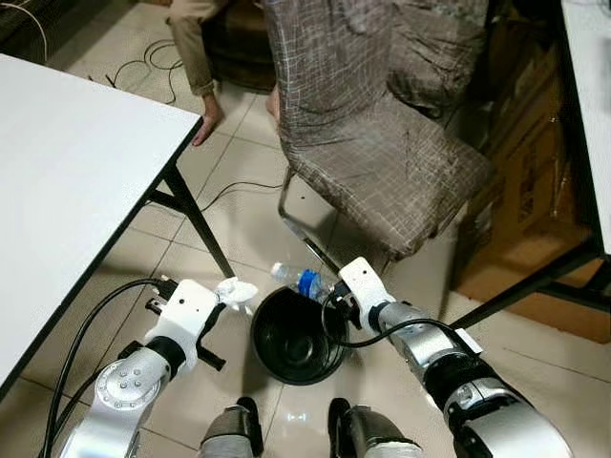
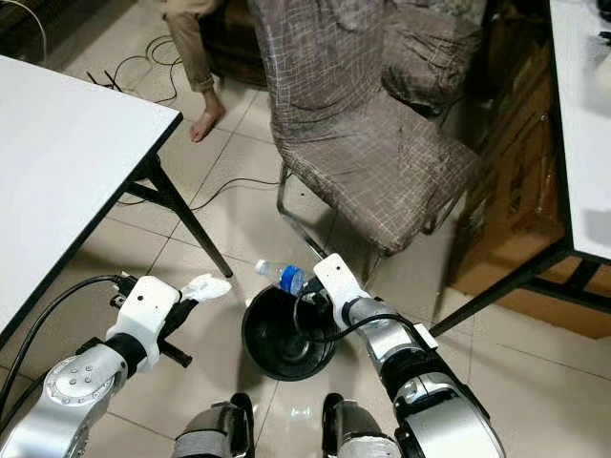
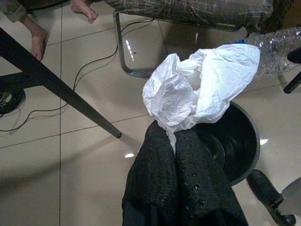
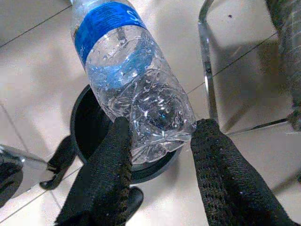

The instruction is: Picking trash to rubbish bin

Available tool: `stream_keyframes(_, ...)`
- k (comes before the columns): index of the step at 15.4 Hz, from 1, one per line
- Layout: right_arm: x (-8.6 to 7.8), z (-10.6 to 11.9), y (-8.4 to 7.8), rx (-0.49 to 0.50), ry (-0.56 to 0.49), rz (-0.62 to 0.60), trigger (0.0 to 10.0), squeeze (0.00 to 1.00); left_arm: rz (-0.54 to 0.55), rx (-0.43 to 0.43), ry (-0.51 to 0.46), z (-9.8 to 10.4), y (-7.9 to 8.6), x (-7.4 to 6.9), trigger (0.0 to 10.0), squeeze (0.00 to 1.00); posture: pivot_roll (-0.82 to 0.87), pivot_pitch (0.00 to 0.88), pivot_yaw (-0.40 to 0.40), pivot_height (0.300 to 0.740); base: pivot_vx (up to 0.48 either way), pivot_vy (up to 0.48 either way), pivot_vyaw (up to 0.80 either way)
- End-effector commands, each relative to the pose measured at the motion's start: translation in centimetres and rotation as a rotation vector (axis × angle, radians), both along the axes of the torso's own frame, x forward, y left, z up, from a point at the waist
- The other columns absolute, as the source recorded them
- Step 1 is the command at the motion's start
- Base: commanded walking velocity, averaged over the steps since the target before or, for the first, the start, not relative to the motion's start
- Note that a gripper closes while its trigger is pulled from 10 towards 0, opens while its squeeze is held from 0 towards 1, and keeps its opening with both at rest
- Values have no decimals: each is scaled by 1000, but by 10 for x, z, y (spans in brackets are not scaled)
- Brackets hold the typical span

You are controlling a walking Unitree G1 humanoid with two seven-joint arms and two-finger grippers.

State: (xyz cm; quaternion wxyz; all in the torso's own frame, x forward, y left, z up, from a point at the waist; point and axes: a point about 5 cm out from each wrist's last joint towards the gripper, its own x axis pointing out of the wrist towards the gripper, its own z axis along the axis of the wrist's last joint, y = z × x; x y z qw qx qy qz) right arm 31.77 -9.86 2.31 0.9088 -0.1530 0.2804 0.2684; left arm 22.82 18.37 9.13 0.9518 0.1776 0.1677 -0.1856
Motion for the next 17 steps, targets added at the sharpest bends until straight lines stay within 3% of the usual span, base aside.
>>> stream_keyframes(1,-3,-4,3,15,22,4,10000,1000,0,-4,13,-1,0,-4,10000,0,30,279,-31,740,0,0,0)
stream_keyframes(8,-2,-3,6,34,20,-3,10000,992,6,-24,18,-4,-4,-1,10000,0,20,266,-27,740,0,0,0)
stream_keyframes(9,-1,-3,0,41,15,-12,10000,0,-17,-42,23,-10,-11,3,10000,0,8,260,-26,740,0,0,0)
stream_keyframes(13,-10,0,-30,24,-40,-68,10000,0,-159,-81,72,-35,-45,21,10000,0,-53,246,-7,740,0,0,0)
stream_keyframes(15,-28,15,-51,29,-77,-118,10000,0,-246,-77,131,-52,-67,35,10000,0,-81,240,12,740,0,0,0)
stream_keyframes(17,-54,29,-59,19,-79,-89,10000,0,-295,-70,182,-63,-80,48,10000,0,-107,234,35,740,0,0,0)
